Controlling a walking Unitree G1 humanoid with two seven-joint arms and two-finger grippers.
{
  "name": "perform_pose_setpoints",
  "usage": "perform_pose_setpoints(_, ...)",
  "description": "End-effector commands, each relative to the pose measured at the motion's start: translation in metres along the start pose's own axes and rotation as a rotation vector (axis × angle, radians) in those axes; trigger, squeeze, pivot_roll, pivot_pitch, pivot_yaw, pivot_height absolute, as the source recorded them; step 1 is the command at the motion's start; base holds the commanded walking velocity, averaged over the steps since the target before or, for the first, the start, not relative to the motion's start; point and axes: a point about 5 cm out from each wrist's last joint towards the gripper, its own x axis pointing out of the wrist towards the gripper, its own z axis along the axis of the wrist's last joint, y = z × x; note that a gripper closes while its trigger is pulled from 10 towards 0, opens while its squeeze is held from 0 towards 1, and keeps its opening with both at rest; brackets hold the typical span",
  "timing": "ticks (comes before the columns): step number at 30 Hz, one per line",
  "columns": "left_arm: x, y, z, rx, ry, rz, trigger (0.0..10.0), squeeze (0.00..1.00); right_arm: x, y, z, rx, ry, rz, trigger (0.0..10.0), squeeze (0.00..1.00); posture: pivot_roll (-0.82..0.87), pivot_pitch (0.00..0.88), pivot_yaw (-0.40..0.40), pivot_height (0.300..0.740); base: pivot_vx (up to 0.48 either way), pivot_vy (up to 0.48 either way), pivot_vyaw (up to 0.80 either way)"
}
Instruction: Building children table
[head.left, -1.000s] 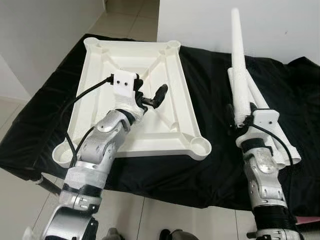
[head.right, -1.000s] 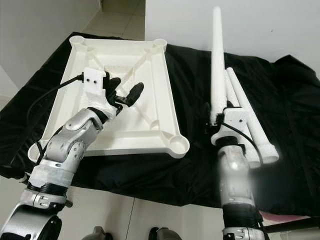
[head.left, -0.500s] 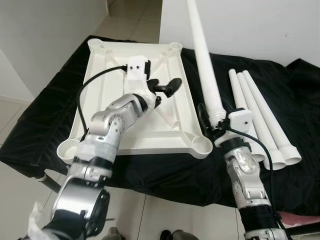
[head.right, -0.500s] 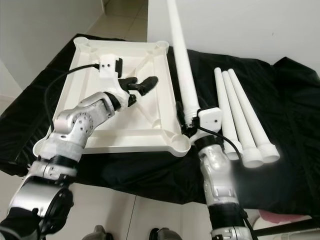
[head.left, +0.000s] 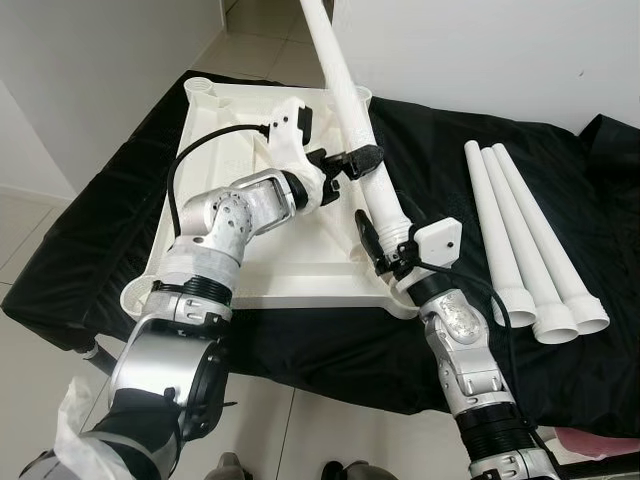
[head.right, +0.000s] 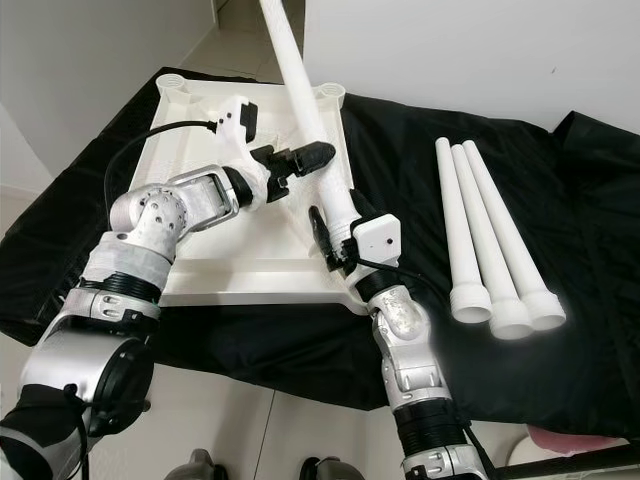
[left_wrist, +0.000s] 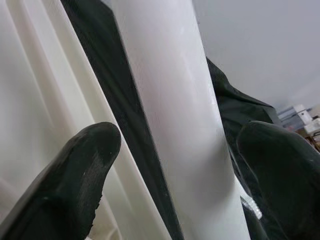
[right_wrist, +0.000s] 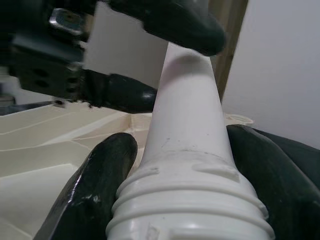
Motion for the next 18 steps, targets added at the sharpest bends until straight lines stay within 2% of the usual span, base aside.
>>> perform_pose_setpoints(1, 0.003, -0.013, 0.002, -0.031, 0.018, -0.181, 10.0, 0.0, 0.0, 0.005, 0.003, -0.013, -0.03, 0.024, 10.0, 0.0, -0.01, 0.042, -0.032, 0.74, 0.0, 0.0, 0.0)
perform_pose_setpoints(2, 0.003, -0.013, 0.002, -0.031, 0.018, -0.181, 10.0, 0.0, 0.0, 0.005, 0.003, -0.013, -0.03, 0.024, 10.0, 0.0, -0.01, 0.042, -0.032, 0.74, 0.0, 0.0, 0.0)
perform_pose_setpoints(4, 0.003, -0.008, 0.012, -0.102, 0.019, -0.176, 10.0, 0.0, -0.005, 0.013, 0.002, -0.017, -0.031, 0.053, 10.0, 0.0, -0.02, 0.044, -0.028, 0.74, 0.0, 0.0, 0.0)
perform_pose_setpoints(8, 0.002, 0.0, 0.022, -0.155, 0.018, -0.142, 10.0, 0.0, -0.011, 0.019, 0.0, -0.015, -0.028, 0.076, 10.0, 0.0, -0.02, 0.047, -0.024, 0.74, 0.0, 0.0, 0.0)
perform_pose_setpoints(12, 0.001, 0.005, 0.028, -0.156, 0.012, -0.111, 10.0, 0.0, -0.014, 0.022, 0.0, -0.017, -0.025, 0.088, 10.0, 0.0, -0.02, 0.049, -0.021, 0.74, 0.0, 0.0, 0.0)
perform_pose_setpoints(13, 0.0, 0.01, 0.037, -0.159, -0.007, -0.07, 10.0, 0.0, -0.017, 0.026, -0.001, -0.021, -0.022, 0.103, 10.0, 0.0, -0.03, 0.052, -0.021, 0.74, 0.0, 0.0, 0.0)
perform_pose_setpoints(14, 0.0, 0.01, 0.037, -0.159, -0.007, -0.07, 10.0, 0.0, -0.017, 0.026, -0.001, -0.021, -0.022, 0.103, 10.0, 0.0, -0.03, 0.052, -0.021, 0.74, 0.0, 0.0, 0.0)
perform_pose_setpoints(16, -0.004, 0.017, 0.055, -0.151, -0.054, -0.005, 10.0, 0.0, -0.021, 0.03, -0.002, -0.03, -0.018, 0.125, 10.0, 0.0, -0.03, 0.061, -0.017, 0.74, 0.0, 0.0, 0.0)
perform_pose_setpoints(18, -0.005, 0.018, 0.06, -0.145, -0.067, 0.011, 10.0, 0.0, -0.021, 0.031, -0.002, -0.032, -0.018, 0.128, 10.0, 0.0, -0.03, 0.063, -0.016, 0.74, 0.0, 0.0, 0.0)
